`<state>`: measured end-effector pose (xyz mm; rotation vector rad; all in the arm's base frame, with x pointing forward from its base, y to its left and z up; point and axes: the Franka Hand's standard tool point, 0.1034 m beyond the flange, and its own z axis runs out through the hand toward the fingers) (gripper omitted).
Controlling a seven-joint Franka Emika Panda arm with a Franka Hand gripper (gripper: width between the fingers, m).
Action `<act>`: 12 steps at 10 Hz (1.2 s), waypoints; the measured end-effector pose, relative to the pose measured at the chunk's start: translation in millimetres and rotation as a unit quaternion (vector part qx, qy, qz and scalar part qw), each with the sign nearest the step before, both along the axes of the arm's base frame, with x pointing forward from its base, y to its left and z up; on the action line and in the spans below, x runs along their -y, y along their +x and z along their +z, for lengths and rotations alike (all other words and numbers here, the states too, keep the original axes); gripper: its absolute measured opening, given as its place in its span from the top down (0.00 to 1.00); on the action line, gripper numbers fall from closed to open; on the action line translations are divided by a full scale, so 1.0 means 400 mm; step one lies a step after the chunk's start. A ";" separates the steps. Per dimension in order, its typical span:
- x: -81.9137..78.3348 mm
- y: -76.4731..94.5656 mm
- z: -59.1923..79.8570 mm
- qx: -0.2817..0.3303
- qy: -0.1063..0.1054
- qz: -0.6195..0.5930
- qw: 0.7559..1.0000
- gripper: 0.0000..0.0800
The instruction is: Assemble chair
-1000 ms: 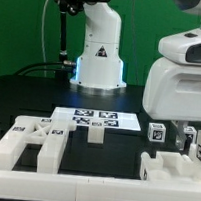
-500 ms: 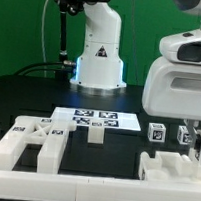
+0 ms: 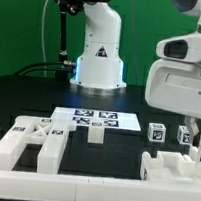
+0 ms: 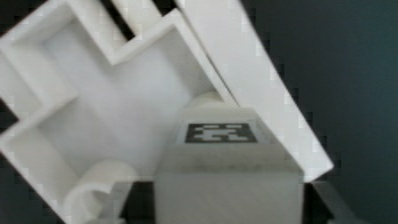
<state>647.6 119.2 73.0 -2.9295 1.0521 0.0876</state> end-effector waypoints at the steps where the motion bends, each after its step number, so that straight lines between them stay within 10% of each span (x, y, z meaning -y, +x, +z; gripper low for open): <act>1: 0.001 0.001 0.000 -0.004 0.002 -0.068 0.998 0.64; 6: 0.007 0.008 -0.006 0.005 0.031 -0.320 0.947 0.64; 8: 0.006 0.007 -0.006 0.008 0.032 -0.288 0.957 0.25; 12: -0.035 -0.015 -0.013 0.016 0.039 -0.002 0.999 0.19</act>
Offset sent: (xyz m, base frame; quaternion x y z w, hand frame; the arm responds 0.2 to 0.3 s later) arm -0.0062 -0.0008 -0.0060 0.0729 -0.0122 0.3983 0.9143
